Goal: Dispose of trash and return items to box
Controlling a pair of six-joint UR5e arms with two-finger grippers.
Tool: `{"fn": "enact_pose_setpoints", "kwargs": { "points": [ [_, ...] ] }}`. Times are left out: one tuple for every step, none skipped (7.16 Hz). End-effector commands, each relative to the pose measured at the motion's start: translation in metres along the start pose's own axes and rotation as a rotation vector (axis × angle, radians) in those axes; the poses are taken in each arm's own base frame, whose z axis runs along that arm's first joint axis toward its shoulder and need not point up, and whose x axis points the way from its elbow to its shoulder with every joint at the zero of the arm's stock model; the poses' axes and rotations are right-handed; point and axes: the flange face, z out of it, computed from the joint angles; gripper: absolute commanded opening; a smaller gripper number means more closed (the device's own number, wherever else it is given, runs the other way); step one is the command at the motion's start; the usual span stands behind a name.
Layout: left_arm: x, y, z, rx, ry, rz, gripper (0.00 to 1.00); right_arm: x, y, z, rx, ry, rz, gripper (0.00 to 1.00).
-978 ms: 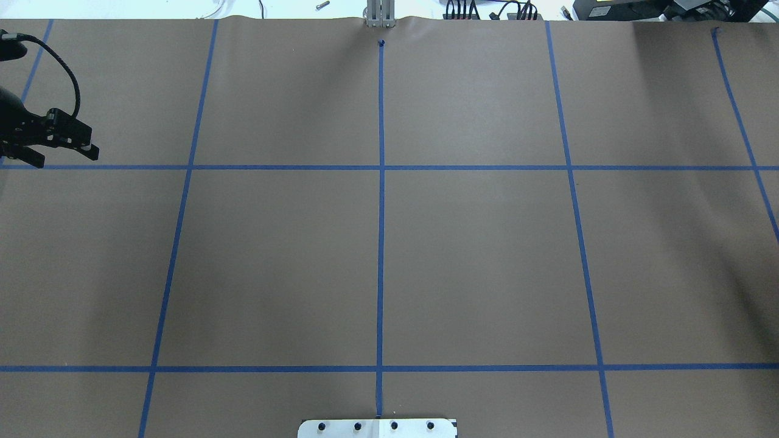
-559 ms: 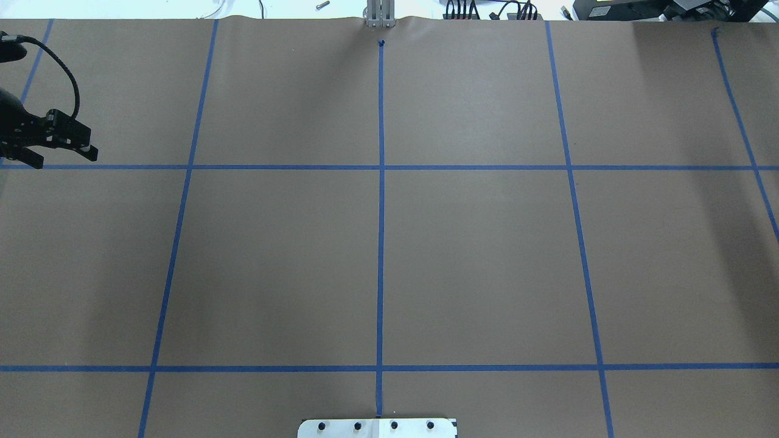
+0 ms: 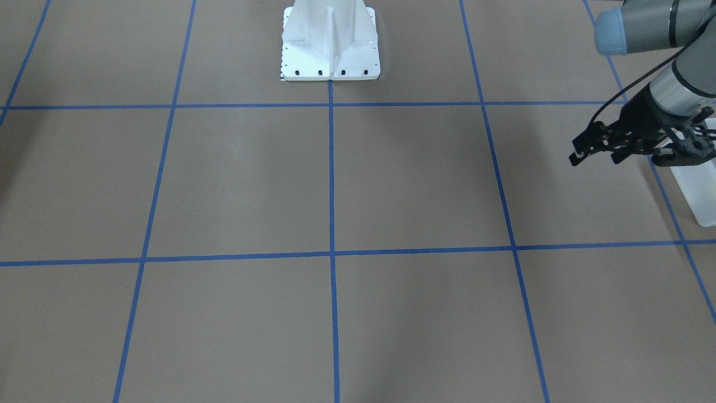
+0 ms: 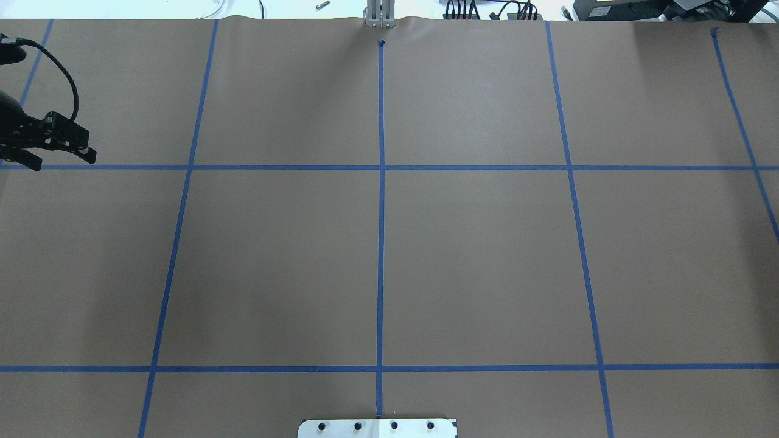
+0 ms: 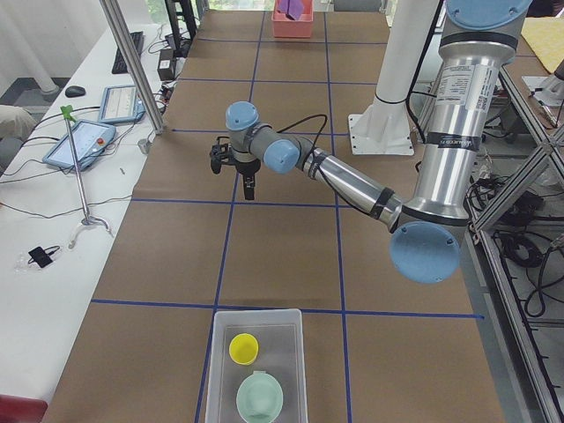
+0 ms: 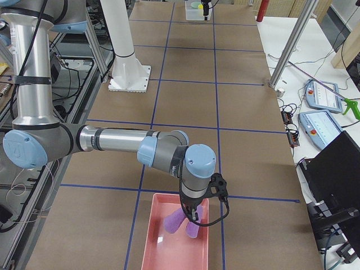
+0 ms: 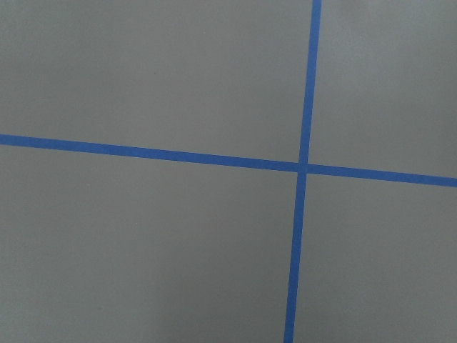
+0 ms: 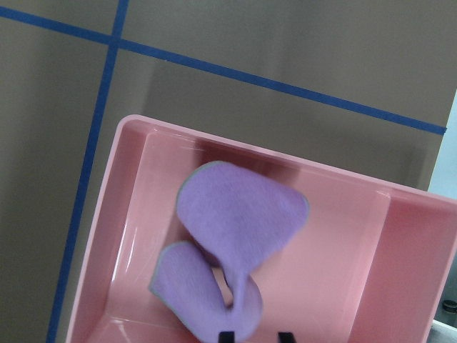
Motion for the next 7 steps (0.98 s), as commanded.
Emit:
{"fn": "enact_pose_setpoints", "kwargs": {
  "points": [
    [-0.023,0.005,-0.001,-0.001,-0.018,0.092,0.97,0.002,0.000,0.009,0.025,-0.045,0.008,1.00],
    [-0.064,0.009,-0.008,0.004,-0.042,0.187,0.97,0.001,-0.003,0.015,0.054,-0.115,0.032,1.00],
    [-0.098,0.010,-0.020,0.017,-0.060,0.263,0.97,-0.003,-0.010,0.011,0.096,-0.129,0.011,1.00],
    [-0.145,0.015,-0.034,0.028,-0.081,0.302,0.97,-0.002,-0.016,0.010,0.129,-0.117,-0.006,1.00],
    [-0.201,0.013,-0.055,0.054,-0.103,0.341,0.98,-0.003,-0.020,0.006,0.163,-0.098,-0.039,1.00],
    [-0.255,0.015,-0.064,0.058,-0.124,0.380,0.98,-0.005,-0.023,0.006,0.172,-0.092,-0.050,1.00],
    [-0.298,0.024,-0.062,0.050,-0.133,0.310,0.98,-0.005,-0.023,0.005,0.174,-0.091,-0.054,1.00]
  ]
}}
